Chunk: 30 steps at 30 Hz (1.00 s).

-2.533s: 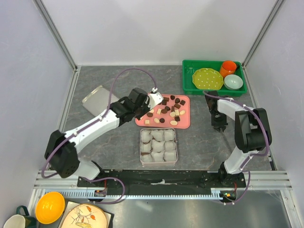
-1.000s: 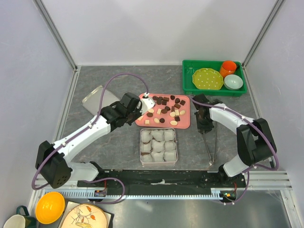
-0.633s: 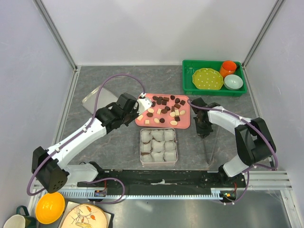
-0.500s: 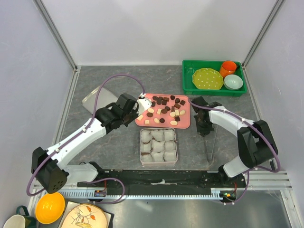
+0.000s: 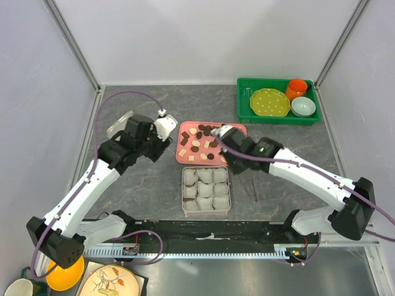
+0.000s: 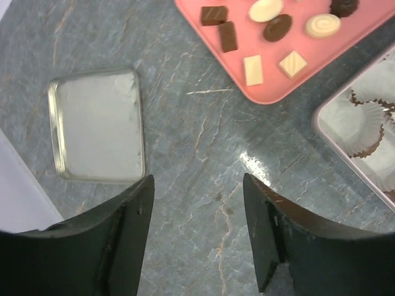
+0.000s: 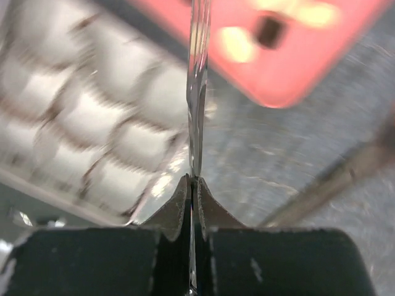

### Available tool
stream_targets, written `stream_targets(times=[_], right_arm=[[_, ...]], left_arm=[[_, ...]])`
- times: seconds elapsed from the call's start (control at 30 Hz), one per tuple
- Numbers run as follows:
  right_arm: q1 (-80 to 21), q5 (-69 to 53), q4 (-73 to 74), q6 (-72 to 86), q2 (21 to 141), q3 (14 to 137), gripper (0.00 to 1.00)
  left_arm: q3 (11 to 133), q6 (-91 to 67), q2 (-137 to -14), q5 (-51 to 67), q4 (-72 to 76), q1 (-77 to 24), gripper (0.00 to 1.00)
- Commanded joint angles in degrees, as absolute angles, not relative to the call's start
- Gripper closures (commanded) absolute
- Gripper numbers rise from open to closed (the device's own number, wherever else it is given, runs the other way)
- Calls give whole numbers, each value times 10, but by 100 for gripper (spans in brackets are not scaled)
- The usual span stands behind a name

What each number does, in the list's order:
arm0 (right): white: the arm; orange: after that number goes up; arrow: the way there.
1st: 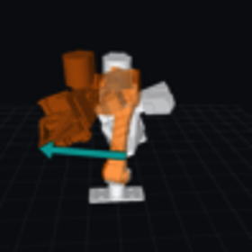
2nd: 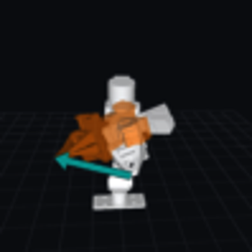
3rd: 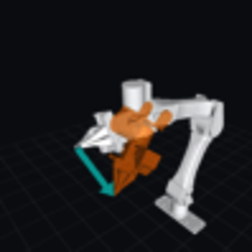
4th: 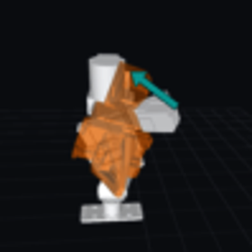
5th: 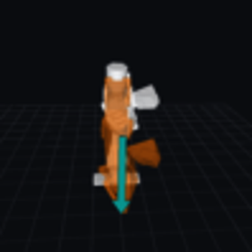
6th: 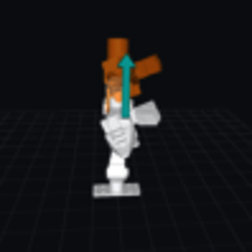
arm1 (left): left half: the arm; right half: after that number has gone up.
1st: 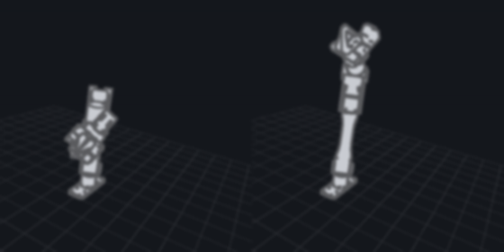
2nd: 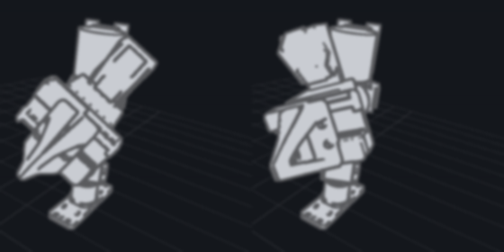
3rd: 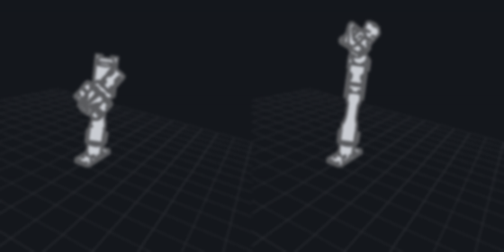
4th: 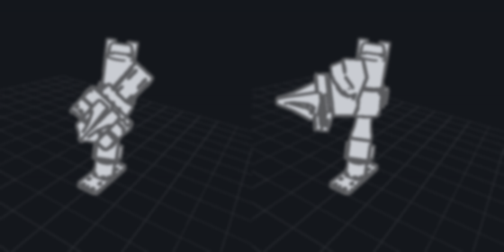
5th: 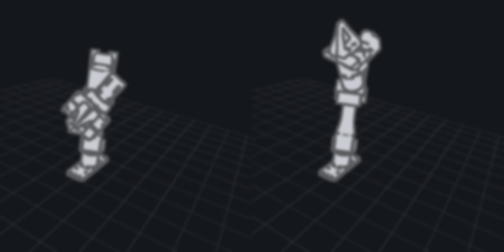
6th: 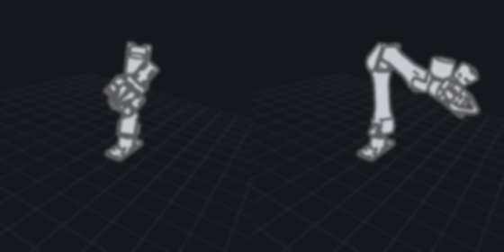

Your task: Pack the chocolate

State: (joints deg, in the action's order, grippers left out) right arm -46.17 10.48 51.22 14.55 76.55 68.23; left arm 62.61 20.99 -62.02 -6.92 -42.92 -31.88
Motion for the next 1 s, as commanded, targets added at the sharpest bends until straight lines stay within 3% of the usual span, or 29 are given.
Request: stream_targets(times=[0.0,0.07,0.1,0.27,0.63,0.97], right_arm=[[-605,108,526,106,774,705,100],[-655,120,540,104,802,726,100],[-667,123,546,98,824,736,100],[-721,100,555,70,886,790,100],[-726,77,552,-15,1021,872,100],[-700,6,532,-42,1086,904,96]], left_arm=[[652,194,-604,26,-449,-242,27],[649,193,-595,41,-451,-218,6],[648,193,-591,47,-453,-214,1],[646,182,-569,69,-452,-175,1],[667,184,-561,221,-468,-28,1],[663,187,-590,256,-461,-2,1]])
